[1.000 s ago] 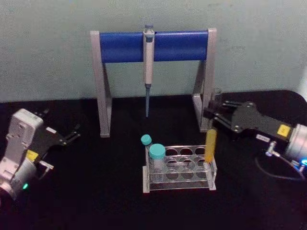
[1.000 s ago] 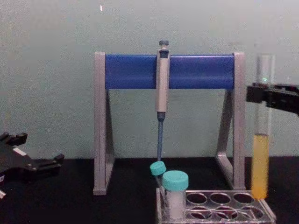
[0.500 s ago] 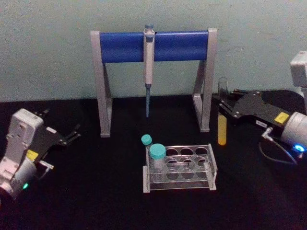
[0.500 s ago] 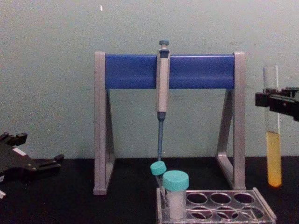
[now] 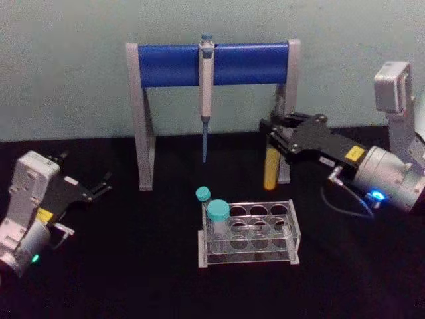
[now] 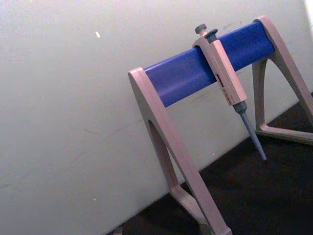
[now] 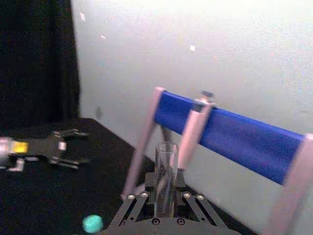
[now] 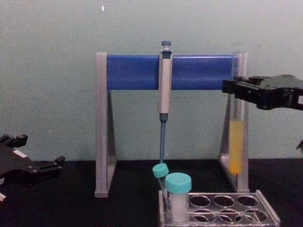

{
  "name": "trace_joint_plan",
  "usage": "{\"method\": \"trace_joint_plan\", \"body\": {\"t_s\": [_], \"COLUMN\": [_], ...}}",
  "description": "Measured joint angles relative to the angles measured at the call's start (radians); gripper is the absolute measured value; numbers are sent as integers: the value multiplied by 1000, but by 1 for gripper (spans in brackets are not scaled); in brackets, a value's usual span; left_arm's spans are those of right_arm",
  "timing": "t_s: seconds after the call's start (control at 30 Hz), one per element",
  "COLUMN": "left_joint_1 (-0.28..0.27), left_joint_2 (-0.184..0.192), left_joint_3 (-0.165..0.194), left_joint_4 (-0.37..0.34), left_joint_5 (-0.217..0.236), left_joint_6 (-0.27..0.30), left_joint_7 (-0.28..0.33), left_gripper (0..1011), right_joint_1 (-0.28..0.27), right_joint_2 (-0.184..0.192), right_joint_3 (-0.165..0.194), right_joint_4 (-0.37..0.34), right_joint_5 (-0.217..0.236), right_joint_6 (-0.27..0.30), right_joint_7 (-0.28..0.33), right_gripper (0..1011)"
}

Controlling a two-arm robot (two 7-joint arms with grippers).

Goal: Pick up the test tube from the test tube rack, shake it, then place it back into the test tube rack.

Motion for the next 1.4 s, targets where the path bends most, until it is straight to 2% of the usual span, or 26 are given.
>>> {"method": "trace_joint_plan", "body": {"t_s": [0.1, 0.23, 0.43, 0.6, 0.83, 1.1, 1.4], "left_joint_1": [0, 0, 0, 0, 0, 0, 0], "left_joint_2": [0, 0, 0, 0, 0, 0, 0], "left_joint_3": [0, 0, 0, 0, 0, 0, 0], "left_joint_4": [0, 0, 0, 0, 0, 0, 0], "left_joint_5": [0, 0, 0, 0, 0, 0, 0], "left_joint_6": [0, 0, 0, 0, 0, 0, 0], "left_joint_7": [0, 0, 0, 0, 0, 0, 0], "left_gripper": [1001, 1001, 1001, 1001, 1001, 1001, 1001], "right_joint_1": [3, -5, -46, -76, -91, -73, -61], "right_joint_2": [-11, -7, 33, 66, 82, 56, 20], "right_joint_3": [-9, -12, -13, -9, -8, -30, -36], "right_joint_4": [1, -9, -54, -77, -76, -38, -2], "right_joint_5": [30, 59, 120, 136, 122, 83, 47], "right_joint_6": [-6, -7, -10, -10, -32, -58, -74], "right_joint_7": [41, 71, 116, 110, 85, 73, 52], "right_gripper": [232, 232, 232, 232, 232, 232, 232]}}
